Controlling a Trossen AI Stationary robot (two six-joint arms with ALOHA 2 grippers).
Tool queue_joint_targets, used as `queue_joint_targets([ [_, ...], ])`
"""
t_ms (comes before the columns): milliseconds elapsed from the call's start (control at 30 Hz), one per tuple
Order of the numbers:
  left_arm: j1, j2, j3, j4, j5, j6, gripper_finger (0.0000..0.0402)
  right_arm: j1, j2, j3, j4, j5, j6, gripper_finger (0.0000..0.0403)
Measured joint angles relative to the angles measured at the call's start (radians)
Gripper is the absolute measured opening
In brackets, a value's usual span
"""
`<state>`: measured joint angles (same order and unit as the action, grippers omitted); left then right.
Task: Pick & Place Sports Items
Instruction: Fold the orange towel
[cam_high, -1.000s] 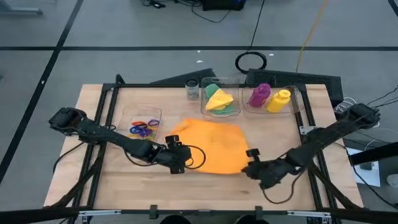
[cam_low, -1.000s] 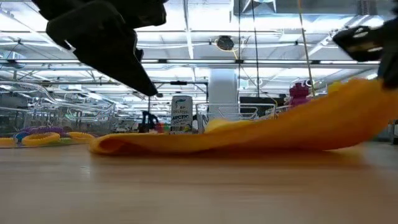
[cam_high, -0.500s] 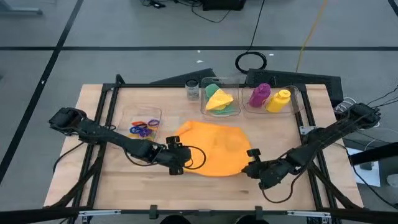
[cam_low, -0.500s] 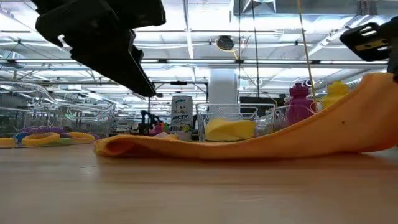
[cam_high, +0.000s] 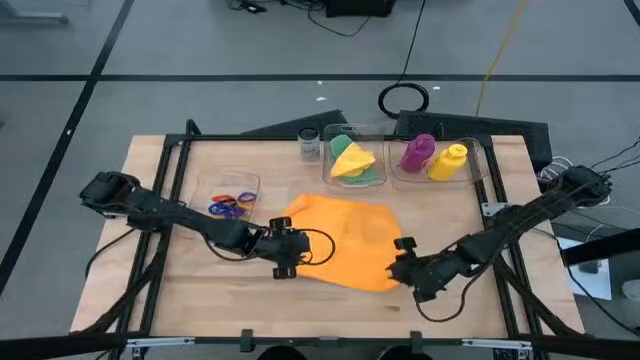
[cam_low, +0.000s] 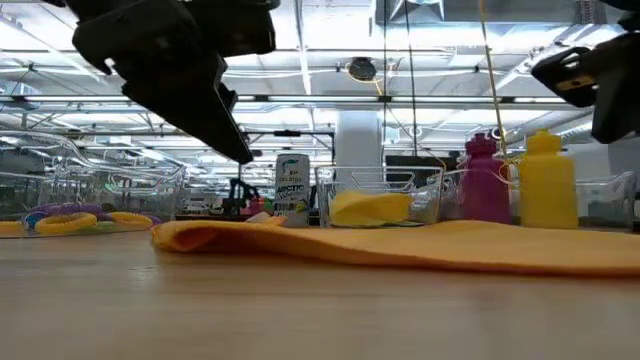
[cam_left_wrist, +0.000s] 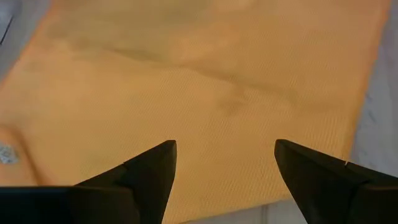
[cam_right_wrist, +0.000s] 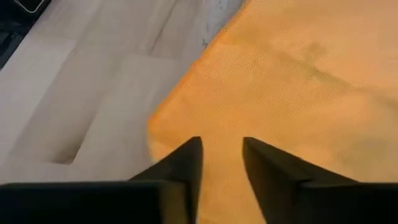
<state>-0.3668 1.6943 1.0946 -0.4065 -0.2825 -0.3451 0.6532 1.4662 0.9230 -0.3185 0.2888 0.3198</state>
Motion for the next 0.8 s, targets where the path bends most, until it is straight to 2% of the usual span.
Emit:
queue_joint_targets([
  [133, 0.000, 0.000, 0.000, -0.005, 0.001, 0.006, 0.0230, -0.005, 0.000, 0.000, 0.005, 0.003, -0.009, 0.0127],
  [333, 0.000, 0.000, 0.000, -0.031, -0.043, 0.036, 0.0230, -0.042, 0.001, 0.001, 0.032, 0.163, -0.122, 0.0175],
  [433, 0.000, 0.000, 0.000, -0.079, -0.077, 0.022, 0.0230, -0.091, 0.018, 0.001, 0.080, 0.178, -0.174, 0.0190],
  [633, 0.000, 0.000, 0.000, -0.206, -0.102, -0.067, 0.0230, -0.199, 0.108, 0.001, 0.200, 0.049, -0.250, 0.0208],
  [800, -0.014, 0.000, 0.000, -0.230, -0.085, -0.083, 0.0230, -0.251, 0.203, 0.001, 0.315, -0.060, -0.255, 0.0215],
])
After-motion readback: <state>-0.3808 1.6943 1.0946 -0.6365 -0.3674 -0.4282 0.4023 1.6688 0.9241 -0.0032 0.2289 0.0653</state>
